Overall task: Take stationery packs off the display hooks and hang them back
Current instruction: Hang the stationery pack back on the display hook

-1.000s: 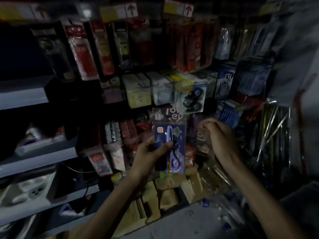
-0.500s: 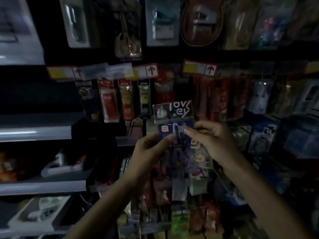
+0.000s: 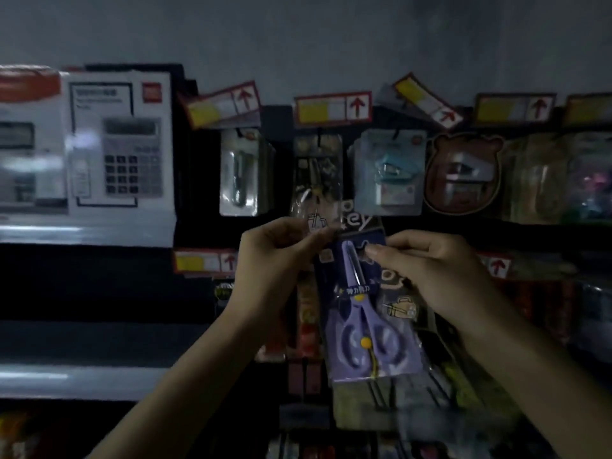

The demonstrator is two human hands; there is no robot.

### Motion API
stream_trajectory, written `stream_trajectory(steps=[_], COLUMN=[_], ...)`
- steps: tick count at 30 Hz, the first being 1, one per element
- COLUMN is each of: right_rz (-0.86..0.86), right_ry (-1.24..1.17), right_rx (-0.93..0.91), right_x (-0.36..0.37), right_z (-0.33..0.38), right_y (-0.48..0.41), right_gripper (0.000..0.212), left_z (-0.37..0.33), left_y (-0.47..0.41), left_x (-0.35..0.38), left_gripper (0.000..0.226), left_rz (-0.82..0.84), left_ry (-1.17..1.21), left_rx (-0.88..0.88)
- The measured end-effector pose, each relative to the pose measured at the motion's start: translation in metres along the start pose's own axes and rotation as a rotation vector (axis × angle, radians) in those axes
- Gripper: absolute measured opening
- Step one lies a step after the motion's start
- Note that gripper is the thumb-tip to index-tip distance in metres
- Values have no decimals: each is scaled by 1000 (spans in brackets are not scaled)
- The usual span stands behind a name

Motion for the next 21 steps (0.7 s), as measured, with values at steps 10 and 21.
stream_trajectory(steps=[10, 21], right_rz=[13, 33], right_ry=[-99, -202], right_rx=[118, 154], right_x=[6, 6], right_z=[32, 50], right_y=[-63, -86], right_gripper=[17, 14], left_z=[-55, -103], left_y=[-73, -117], left_x=[-41, -31], left_gripper=[23, 58], left_rz=[-97, -69], left_ry=[-540, -1449], left_rx=[344, 715])
Point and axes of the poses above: each hand's wrist, its own y-axis away from the middle knuckle, its own x-axis out of the palm, z = x × y, the point moved 6 cm from there along -y, towards the middle knuckle, and after that the axes turned 8 degrees about z, right-handed, at the moved point
